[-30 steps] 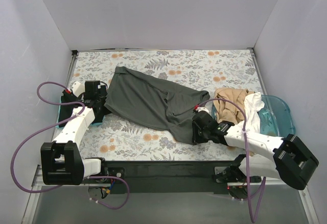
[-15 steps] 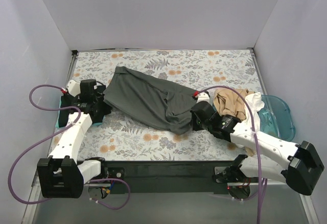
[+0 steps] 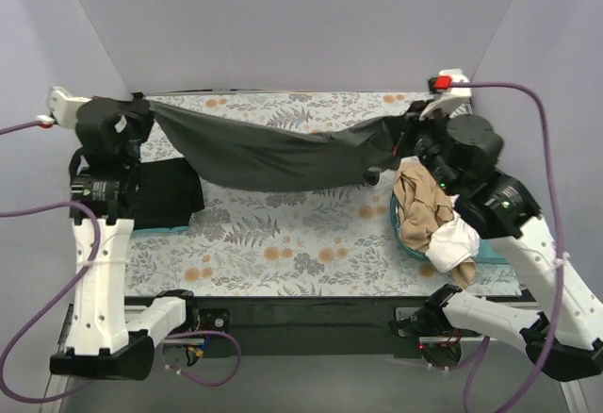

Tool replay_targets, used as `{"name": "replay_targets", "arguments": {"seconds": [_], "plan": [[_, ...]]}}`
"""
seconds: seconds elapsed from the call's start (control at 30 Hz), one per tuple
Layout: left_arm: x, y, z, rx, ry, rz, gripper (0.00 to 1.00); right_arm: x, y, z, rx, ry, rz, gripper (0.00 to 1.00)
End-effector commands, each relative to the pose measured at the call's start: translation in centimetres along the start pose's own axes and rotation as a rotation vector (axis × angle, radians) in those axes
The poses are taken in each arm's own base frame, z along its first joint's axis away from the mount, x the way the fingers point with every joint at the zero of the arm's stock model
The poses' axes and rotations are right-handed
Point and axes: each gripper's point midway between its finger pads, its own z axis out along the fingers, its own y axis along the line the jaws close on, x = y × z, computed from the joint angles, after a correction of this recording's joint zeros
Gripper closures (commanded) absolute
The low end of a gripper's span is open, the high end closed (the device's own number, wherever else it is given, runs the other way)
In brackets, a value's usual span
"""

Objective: Fold and stack the t-shirts
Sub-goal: Flatten the tshirt out

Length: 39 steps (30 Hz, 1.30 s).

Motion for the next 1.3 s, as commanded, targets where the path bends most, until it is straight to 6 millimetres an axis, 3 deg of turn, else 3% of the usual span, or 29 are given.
{"name": "replay_targets", "arguments": {"seconds": [0.0,0.1,0.13,0.23,0.27,0.37,0.5,0.63,0.77,0.8,0.9,0.93,1.0,1.03,1.1,1.13,1.17,1.23,1.27], "plan": [[-6.9,-5.4,-6.8,0.153,-0.126,-0.042,1.00,-8.4,-0.4,-5.6,-0.030,-0.212,-0.041,0.99],[-10.1,-7.9,-10.3,0.233,-0.186,-0.027,1.00,-12.0,0.0,-9.0,-0.083,-0.309,-0.038,0.99],[-12.1,-9.5,-13.0,0.290,-0.221,-0.040,1.00,-14.1,0.6,-10.9,-0.128,-0.361,-0.035,0.99],[-14.5,-10.8,-16.5,0.357,-0.275,-0.040,1.00,-16.7,1.6,-14.1,-0.214,-0.429,-0.040,0.99],[-15.9,-11.4,-18.6,0.400,-0.314,-0.051,1.00,-18.1,1.8,-15.8,-0.238,-0.469,-0.039,0.99],[-17.6,-11.8,-22.2,0.469,-0.361,-0.068,1.00,-19.8,2.5,-18.5,-0.304,-0.516,-0.050,0.99],[-18.3,-11.6,-24.9,0.528,-0.389,-0.076,1.00,-20.7,2.7,-20.3,-0.341,-0.552,-0.052,0.99],[-18.2,-11.1,-24.7,0.513,-0.398,-0.078,1.00,-20.9,1.9,-19.6,-0.283,-0.554,-0.050,0.99],[-16.6,-10.4,-21.6,0.460,-0.363,-0.064,1.00,-20.2,0.6,-16.1,-0.159,-0.512,-0.069,0.99],[-15.2,-9.8,-19.2,0.419,-0.333,-0.052,1.00,-19.7,0.6,-14.9,-0.137,-0.497,-0.084,0.99],[-12.6,-8.2,-15.1,0.343,-0.282,-0.054,1.00,-17.5,-0.3,-10.4,-0.036,-0.433,-0.106,0.99],[-10.6,-6.9,-12.0,0.291,-0.253,-0.037,1.00,-15.6,-1.2,-8.2,0.032,-0.381,-0.145,0.99],[-8.5,-5.7,-8.6,0.251,-0.229,-0.030,1.00,-13.8,-2.0,-5.1,0.110,-0.339,-0.171,0.99],[-5.3,-3.0,-4.6,0.158,-0.172,0.018,1.00,-11.4,-2.2,-2.9,0.124,-0.283,-0.196,0.99],[-2.9,-1.2,-1.3,0.101,-0.141,0.027,1.00,-8.9,-2.4,0.6,0.130,-0.230,-0.210,0.99],[0.2,1.7,1.3,0.028,-0.086,0.063,1.00,-7.8,-3.0,2.1,0.106,-0.203,-0.204,0.99],[2.3,3.4,3.6,-0.020,-0.048,0.078,1.00,-5.6,-3.6,4.1,0.099,-0.167,-0.207,0.99],[5.2,4.7,6.7,-0.013,-0.013,0.085,1.00,-2.4,-5.6,8.0,0.096,-0.090,-0.219,0.99],[7.8,6.8,8.0,-0.036,0.041,0.107,1.00,-0.7,-6.6,9.4,0.106,-0.051,-0.217,0.99]]}}
